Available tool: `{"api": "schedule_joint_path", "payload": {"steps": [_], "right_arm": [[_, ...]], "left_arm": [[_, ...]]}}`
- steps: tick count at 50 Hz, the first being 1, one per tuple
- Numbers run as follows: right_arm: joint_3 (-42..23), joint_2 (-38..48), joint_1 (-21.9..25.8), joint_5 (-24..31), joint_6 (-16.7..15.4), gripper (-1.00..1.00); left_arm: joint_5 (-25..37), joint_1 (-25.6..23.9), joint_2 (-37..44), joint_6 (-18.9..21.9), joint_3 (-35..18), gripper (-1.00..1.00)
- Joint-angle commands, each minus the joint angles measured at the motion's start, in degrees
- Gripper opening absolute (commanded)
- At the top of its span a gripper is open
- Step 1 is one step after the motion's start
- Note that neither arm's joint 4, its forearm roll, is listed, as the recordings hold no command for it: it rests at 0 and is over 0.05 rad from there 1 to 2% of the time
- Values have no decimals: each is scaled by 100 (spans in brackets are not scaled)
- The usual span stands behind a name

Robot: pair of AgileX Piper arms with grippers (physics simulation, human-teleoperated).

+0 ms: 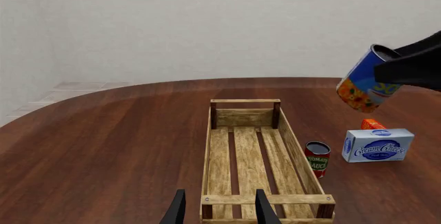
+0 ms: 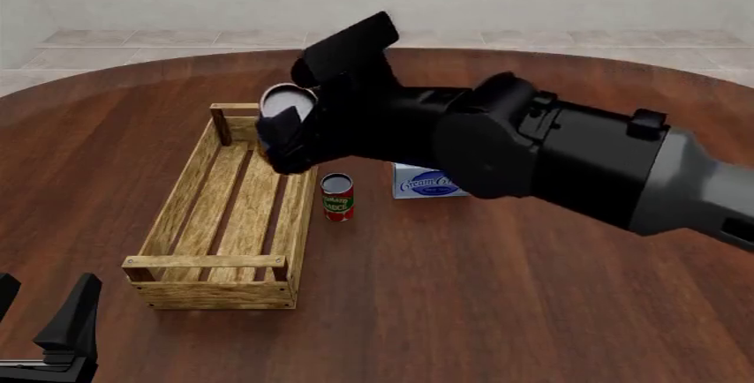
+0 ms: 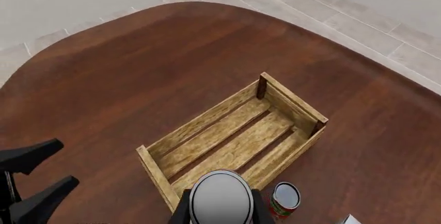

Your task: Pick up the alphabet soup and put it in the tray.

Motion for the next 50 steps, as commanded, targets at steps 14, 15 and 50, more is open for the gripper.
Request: {"api": "schedule_joint_path", "payload": {"steps": [14, 15, 50], "right_arm": [[-691, 940, 481, 4, 194, -100], [-721, 985, 487, 9, 192, -100], [-2298, 2746, 373, 720, 334, -100]], "left_arm": [[0, 0, 0, 0, 0, 100], [0, 0, 0, 0, 0, 100], [0, 0, 0, 0, 0, 100]]}}
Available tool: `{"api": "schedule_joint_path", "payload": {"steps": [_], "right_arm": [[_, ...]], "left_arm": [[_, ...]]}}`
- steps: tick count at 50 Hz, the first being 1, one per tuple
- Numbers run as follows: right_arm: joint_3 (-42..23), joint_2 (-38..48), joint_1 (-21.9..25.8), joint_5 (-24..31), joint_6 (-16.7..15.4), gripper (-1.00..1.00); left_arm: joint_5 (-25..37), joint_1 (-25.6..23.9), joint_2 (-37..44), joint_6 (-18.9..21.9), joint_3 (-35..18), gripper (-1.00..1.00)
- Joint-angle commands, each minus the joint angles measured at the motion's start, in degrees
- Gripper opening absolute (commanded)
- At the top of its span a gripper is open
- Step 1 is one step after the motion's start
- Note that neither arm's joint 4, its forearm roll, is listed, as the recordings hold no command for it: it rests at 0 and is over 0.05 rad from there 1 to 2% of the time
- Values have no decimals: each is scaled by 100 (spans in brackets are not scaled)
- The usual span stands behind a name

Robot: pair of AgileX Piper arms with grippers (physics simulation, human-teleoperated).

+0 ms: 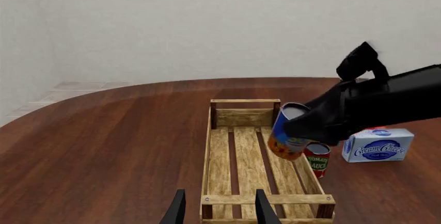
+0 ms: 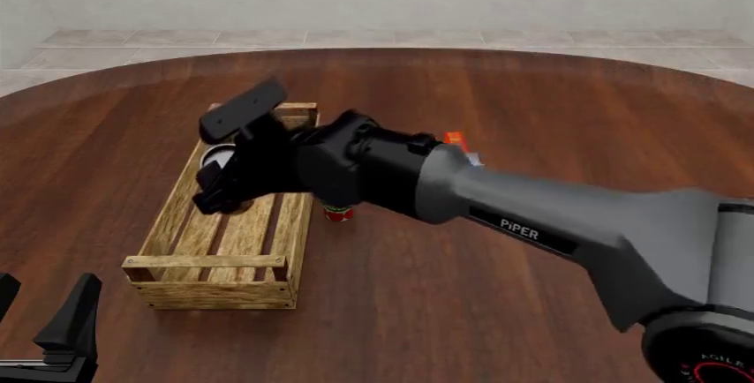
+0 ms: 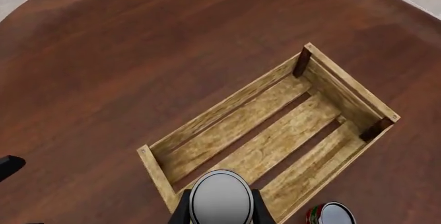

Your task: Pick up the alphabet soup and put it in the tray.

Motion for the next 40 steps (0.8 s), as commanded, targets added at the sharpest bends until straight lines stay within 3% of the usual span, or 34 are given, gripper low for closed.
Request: {"api": "schedule_joint_path", "payload": {"steps": [1, 40], "right_arm": [[-388, 400, -2, 89, 190, -100], [-514, 1006, -46, -89, 509, -100]], "left_arm": [[0, 0, 0, 0, 0, 100], [0, 0, 0, 0, 0, 100]]}}
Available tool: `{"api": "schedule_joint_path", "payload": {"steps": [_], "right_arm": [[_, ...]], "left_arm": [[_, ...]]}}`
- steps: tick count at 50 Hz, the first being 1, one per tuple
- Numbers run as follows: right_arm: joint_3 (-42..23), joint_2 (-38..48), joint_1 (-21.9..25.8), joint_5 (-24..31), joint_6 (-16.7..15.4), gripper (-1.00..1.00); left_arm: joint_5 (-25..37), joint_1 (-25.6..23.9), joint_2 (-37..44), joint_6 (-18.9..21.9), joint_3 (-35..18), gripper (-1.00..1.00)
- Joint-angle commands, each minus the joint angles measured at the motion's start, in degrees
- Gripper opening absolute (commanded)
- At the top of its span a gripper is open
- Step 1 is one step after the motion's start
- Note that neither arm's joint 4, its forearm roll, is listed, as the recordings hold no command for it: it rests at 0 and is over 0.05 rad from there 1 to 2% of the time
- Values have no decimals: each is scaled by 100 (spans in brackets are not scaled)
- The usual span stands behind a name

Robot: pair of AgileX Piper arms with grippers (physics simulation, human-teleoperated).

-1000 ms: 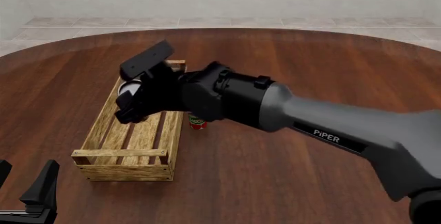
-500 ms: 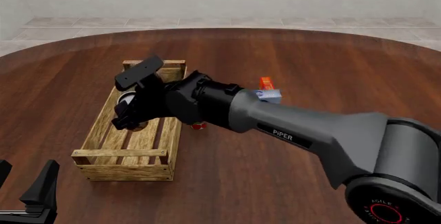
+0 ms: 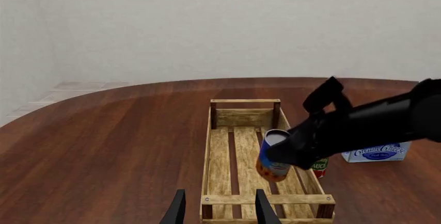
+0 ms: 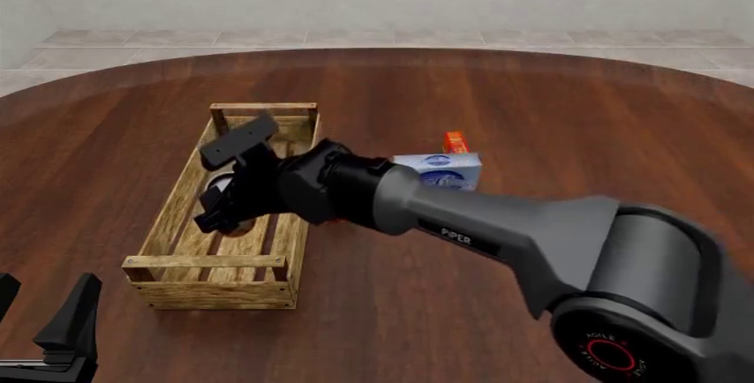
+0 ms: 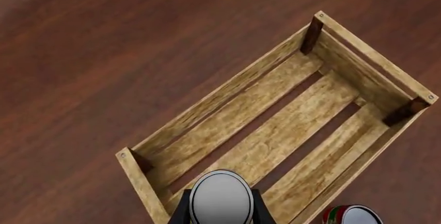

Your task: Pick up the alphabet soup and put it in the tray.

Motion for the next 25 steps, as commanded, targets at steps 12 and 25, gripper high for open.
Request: {"api": "schedule_joint_path", "payload": {"steps": [12, 25], "right_arm": [[-111, 259, 18, -113, 275, -100], [-105, 416, 9, -202, 378, -100]], "left_arm": [[0, 0, 0, 0, 0, 100], [0, 0, 0, 0, 0, 100]]}}
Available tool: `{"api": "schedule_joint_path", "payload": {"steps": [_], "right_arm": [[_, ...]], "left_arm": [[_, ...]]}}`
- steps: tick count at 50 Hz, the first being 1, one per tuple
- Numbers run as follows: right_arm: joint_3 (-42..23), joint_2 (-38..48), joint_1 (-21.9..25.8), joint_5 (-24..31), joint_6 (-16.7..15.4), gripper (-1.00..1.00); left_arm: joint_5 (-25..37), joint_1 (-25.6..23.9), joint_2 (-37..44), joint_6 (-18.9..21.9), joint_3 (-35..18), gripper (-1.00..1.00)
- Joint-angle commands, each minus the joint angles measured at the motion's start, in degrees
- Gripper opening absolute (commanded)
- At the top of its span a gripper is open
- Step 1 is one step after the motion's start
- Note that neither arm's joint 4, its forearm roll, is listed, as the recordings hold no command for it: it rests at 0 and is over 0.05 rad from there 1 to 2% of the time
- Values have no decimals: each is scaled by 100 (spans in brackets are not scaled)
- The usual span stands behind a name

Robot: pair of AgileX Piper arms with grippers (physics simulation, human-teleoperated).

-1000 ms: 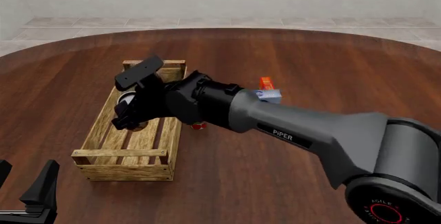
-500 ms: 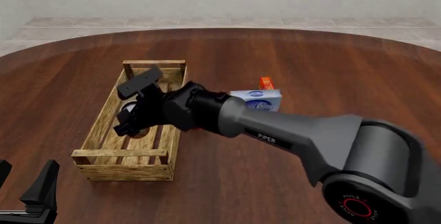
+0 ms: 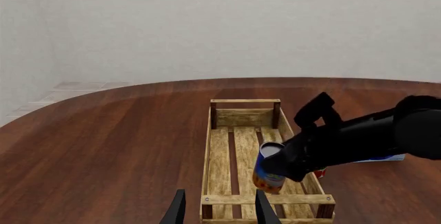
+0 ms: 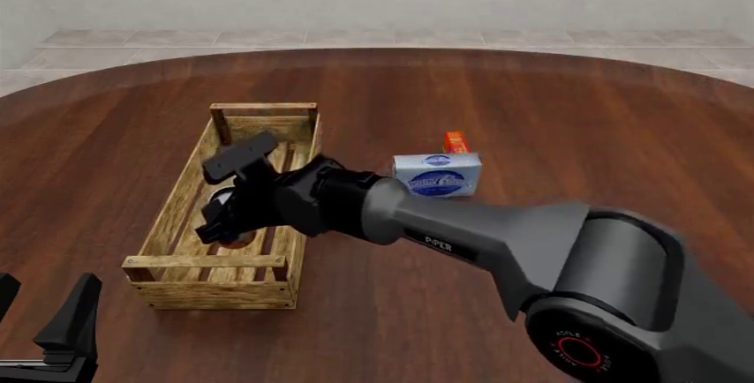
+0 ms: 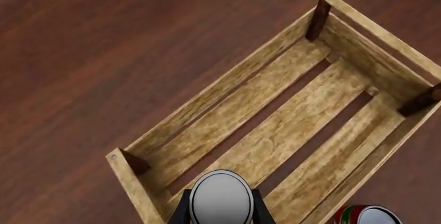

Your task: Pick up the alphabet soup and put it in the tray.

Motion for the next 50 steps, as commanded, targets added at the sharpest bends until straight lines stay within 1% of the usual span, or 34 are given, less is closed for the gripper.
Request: {"api": "schedule_joint_path", "payload": {"steps": [1, 20, 50], "right_arm": [[-67, 108, -7, -75, 194, -100], [-158, 361, -48, -147, 353, -100], [-310, 658, -98, -100, 450, -100]], "left_arm": [[0, 0, 0, 0, 0, 100], [0, 0, 0, 0, 0, 100], [0, 0, 0, 0, 0, 100]]}}
